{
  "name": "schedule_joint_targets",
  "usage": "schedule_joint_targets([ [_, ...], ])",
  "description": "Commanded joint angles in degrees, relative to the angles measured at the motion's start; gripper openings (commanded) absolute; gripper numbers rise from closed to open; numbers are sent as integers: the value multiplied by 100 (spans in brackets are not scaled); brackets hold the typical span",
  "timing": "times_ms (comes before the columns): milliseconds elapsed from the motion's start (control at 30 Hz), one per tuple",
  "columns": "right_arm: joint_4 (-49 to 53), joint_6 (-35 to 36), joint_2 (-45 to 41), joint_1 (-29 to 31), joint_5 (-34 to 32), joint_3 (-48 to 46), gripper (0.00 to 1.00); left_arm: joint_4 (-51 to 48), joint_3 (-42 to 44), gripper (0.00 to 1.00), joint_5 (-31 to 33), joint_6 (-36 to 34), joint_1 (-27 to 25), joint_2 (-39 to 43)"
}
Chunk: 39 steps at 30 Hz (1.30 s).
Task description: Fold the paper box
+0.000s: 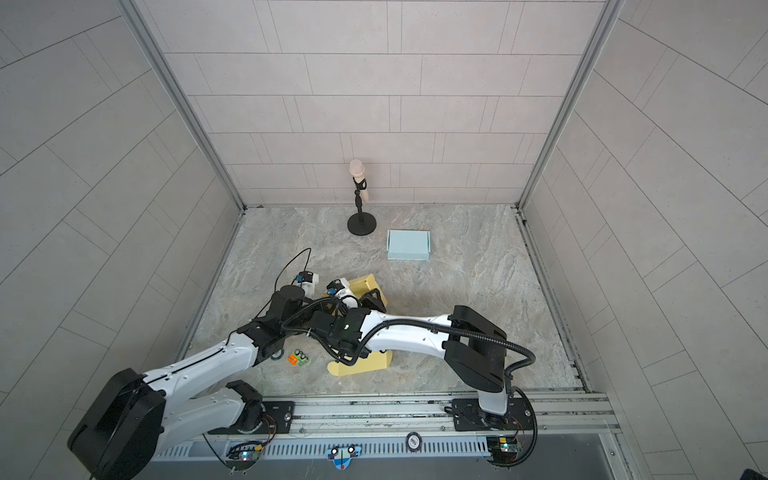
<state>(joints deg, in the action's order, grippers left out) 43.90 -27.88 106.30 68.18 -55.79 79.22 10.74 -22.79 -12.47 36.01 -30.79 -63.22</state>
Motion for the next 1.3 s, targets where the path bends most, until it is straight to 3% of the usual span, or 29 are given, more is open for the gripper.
schedule_joint_targets([
  [0, -187, -34, 323, -146, 284, -104, 30, 657, -72, 10, -484, -138, -226, 134],
  [367, -419, -81, 341, -252, 110, -244, 7, 618, -76, 10, -467, -156, -231, 163],
  [500, -494, -60, 242, -241, 130, -234, 10, 643, -84, 10, -476, -149, -231, 135],
  [733, -522, -156, 91, -204, 80, -342, 29, 632, -81, 10, -460, -156, -226, 160],
  [1033, -643, -166, 152, -191, -48, -359, 7, 701, -19, 10, -423, -129, -224, 161],
  [1200, -690, -157, 72, -191, -28, -363, 6, 775, 12, 10, -390, -95, -226, 126],
  [1267, -703, -158, 34, -191, 15, -347, 10, 819, 29, 10, -375, -86, -226, 93],
])
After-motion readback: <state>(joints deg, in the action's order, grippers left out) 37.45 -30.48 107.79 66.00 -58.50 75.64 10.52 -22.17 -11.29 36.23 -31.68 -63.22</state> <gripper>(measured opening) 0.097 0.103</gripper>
